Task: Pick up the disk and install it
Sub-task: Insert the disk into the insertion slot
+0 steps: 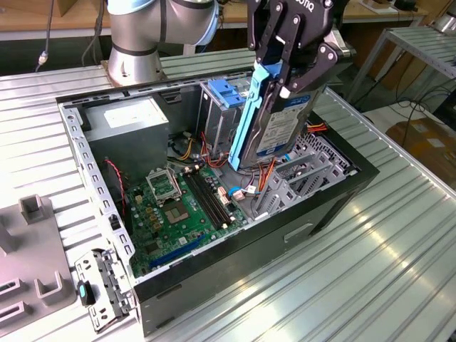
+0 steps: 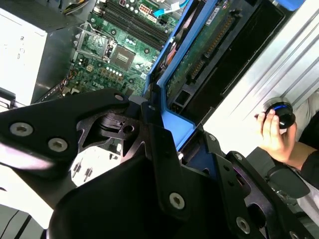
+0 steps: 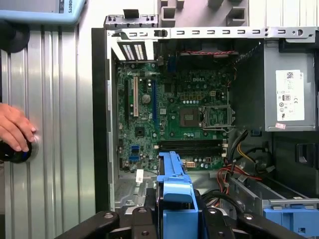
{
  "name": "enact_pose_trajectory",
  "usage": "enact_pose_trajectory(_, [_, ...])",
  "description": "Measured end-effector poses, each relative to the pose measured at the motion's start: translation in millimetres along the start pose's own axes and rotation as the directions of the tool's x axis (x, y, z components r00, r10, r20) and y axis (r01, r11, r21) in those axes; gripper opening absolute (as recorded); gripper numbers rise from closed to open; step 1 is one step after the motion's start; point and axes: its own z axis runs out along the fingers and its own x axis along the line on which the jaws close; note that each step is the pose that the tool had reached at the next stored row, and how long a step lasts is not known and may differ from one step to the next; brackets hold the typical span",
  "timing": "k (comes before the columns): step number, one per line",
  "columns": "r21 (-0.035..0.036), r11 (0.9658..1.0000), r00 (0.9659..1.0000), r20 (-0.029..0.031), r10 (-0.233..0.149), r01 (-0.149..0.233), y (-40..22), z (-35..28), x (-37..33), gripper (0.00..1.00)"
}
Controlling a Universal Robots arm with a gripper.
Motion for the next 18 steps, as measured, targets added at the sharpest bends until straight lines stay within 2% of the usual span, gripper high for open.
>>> enact_pose_trajectory(12, [0.0,1.0,1.0,0.0001,0.0,0.0,-1.1,0.1,1.6,0.37])
enact_pose_trajectory(18, [0.0,1.0,1.0,0.0,0.0,0.0,-1.2,0.2,7.2,0.37])
